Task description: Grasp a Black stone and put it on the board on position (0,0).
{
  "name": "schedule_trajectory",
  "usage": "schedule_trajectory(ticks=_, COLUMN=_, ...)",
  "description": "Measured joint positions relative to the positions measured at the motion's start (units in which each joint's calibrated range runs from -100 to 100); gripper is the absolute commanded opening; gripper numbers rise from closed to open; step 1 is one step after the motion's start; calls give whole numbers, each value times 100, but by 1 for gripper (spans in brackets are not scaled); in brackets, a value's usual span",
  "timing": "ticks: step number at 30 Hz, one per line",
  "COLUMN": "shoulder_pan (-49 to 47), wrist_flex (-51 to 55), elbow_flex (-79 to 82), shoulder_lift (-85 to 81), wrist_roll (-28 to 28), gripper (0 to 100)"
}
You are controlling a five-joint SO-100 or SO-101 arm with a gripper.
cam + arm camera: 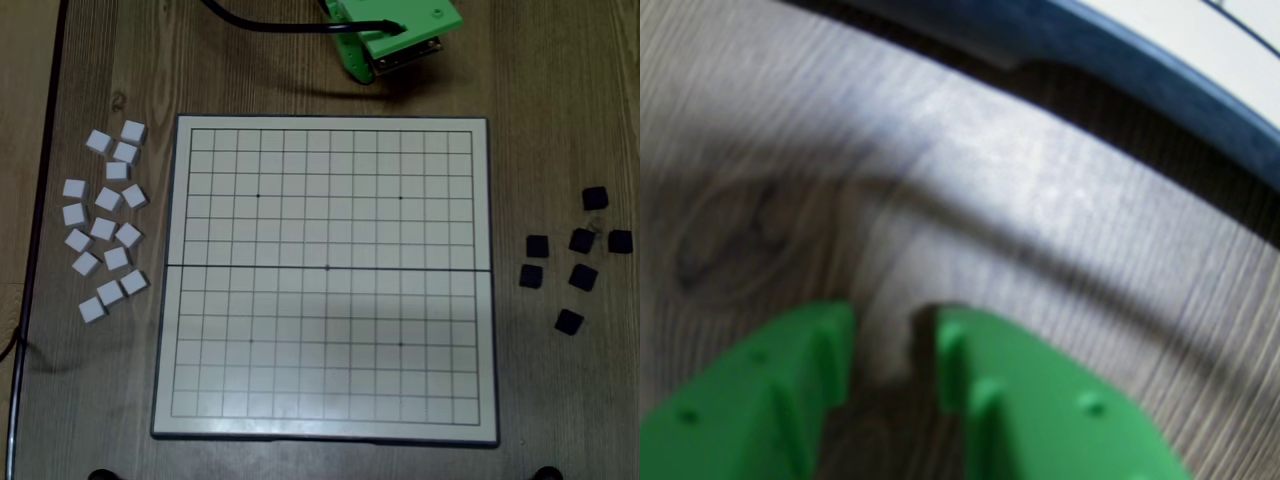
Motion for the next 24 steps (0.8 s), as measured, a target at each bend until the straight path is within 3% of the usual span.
schedule_trajectory(ticks=24, shoulder_pan=0, wrist_flex=0, elbow_flex=0, shoulder_lift=0, wrist_roll=0, gripper=7)
